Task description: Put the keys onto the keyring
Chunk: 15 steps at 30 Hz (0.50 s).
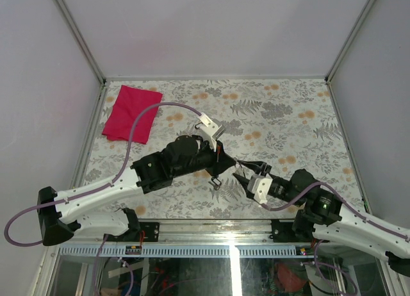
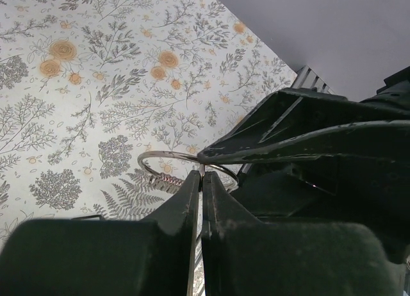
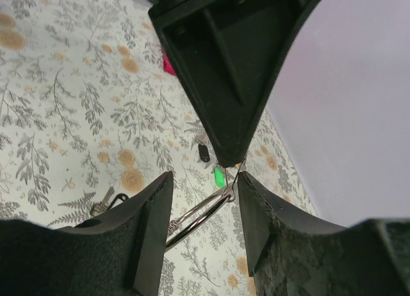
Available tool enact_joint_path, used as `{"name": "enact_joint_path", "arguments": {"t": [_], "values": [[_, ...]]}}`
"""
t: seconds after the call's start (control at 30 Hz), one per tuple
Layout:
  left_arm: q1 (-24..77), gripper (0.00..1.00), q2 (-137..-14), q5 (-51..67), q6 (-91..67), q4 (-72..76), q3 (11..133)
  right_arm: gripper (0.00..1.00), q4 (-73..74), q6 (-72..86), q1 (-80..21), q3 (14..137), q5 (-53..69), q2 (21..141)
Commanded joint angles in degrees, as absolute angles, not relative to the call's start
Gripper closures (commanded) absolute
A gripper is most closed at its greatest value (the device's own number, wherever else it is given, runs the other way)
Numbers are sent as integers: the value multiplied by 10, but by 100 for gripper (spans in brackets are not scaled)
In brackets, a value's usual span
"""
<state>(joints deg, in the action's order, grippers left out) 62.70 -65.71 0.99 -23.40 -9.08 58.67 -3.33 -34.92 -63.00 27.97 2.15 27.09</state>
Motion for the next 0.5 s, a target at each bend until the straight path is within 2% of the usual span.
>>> {"name": "enact_joint_path", "arguments": {"t": [0.0, 0.27, 0.47], "values": [[630, 100, -658, 0, -241, -58, 610, 48, -76, -386, -634, 281, 5, 289], [629, 100, -654, -1, -240, -62, 609, 46, -94, -413, -634, 277, -36, 276], [629, 100, -659, 5, -246, -59, 614, 57, -113, -424, -634, 272, -28, 282]]}}
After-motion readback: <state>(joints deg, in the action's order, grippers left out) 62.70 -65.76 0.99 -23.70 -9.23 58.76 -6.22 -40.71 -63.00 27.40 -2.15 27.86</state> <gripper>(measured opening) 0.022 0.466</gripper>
